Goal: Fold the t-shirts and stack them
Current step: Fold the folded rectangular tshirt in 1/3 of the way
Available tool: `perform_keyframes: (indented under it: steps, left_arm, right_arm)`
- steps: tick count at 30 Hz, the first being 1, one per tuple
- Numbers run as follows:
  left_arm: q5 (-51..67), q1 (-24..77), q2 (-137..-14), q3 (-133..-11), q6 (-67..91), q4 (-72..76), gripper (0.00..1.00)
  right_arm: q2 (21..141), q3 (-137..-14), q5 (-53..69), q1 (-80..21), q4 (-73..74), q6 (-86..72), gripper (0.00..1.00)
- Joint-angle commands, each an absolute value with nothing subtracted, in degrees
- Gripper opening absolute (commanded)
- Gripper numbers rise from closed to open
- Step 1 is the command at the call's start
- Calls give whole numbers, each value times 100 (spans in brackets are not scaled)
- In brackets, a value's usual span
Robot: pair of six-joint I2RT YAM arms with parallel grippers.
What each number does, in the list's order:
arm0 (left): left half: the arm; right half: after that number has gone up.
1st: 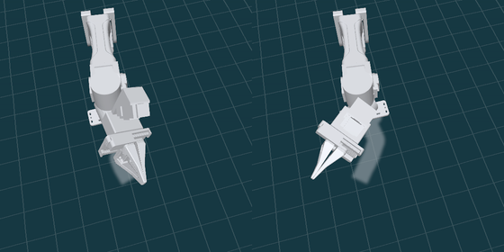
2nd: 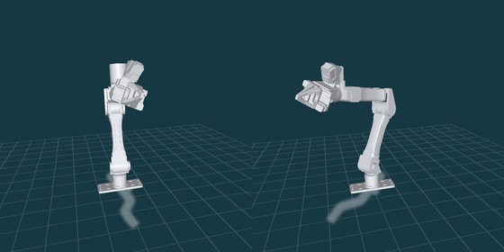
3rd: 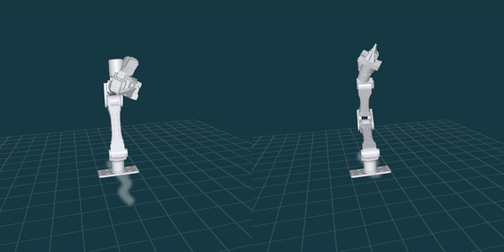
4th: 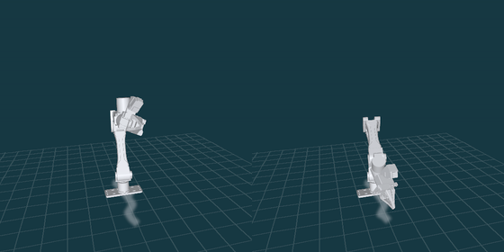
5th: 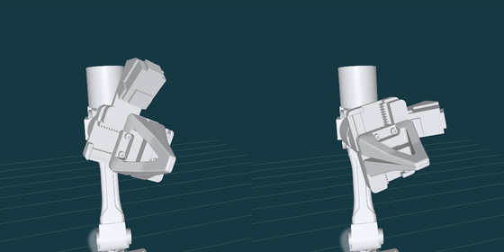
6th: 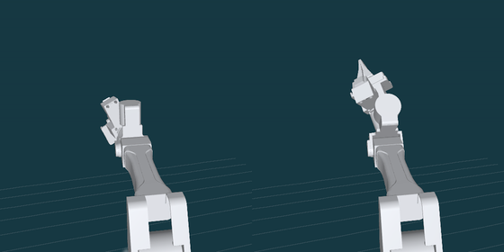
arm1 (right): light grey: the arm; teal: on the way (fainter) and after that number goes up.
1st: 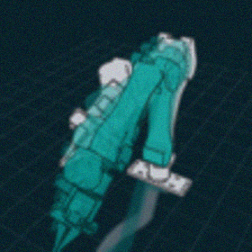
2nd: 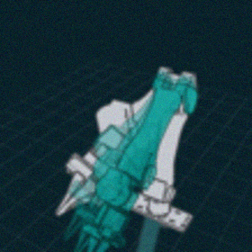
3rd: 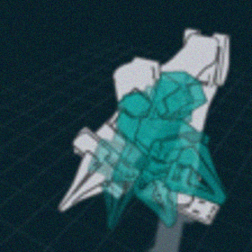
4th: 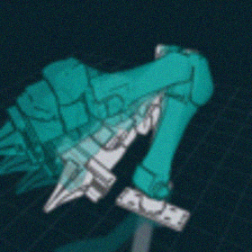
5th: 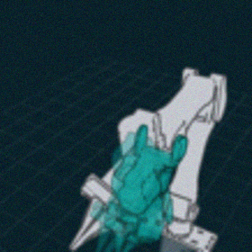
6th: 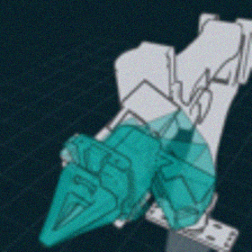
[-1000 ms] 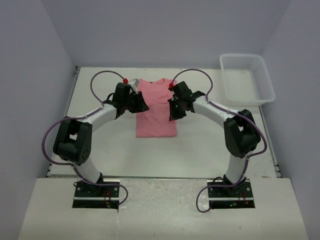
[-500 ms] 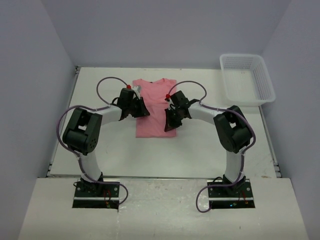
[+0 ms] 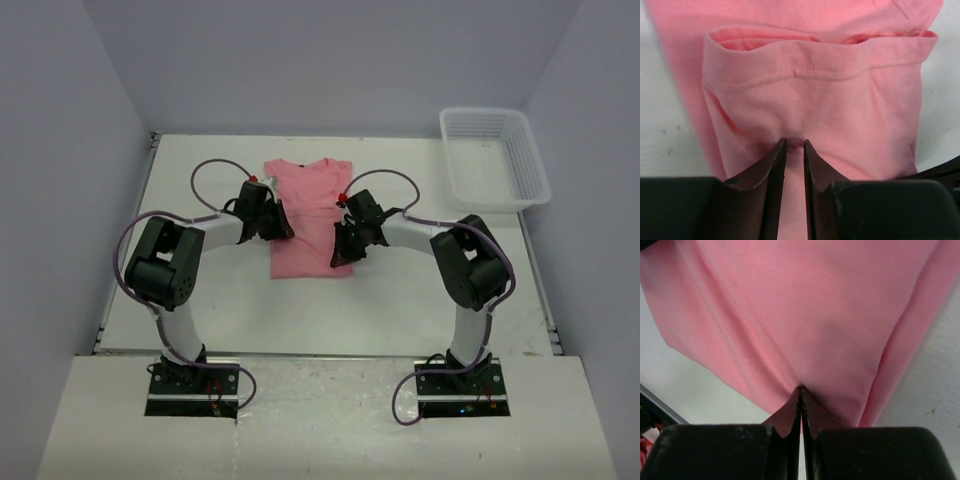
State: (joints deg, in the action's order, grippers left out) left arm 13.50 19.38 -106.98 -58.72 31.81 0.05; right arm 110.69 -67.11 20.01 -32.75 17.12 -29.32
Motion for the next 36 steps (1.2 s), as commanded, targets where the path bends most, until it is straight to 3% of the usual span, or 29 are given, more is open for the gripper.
perform_keyframes:
  steps: [1, 28, 36]
  left_arm:
    - [774, 1881, -10381, -5397, 3173, -580, 23]
    - [712, 2794, -9290, -3332, 3665, -114, 24]
    - [721, 2874, -8842, -2936, 3726, -105, 24]
  right_arm:
    - [10829, -6242, 1617, -3349, 1943, -3032, 0]
    - [9484, -3587, 1389, -4605, 730, -4534, 0]
    - [9194, -3305, 1090, -4755, 677, -4614, 0]
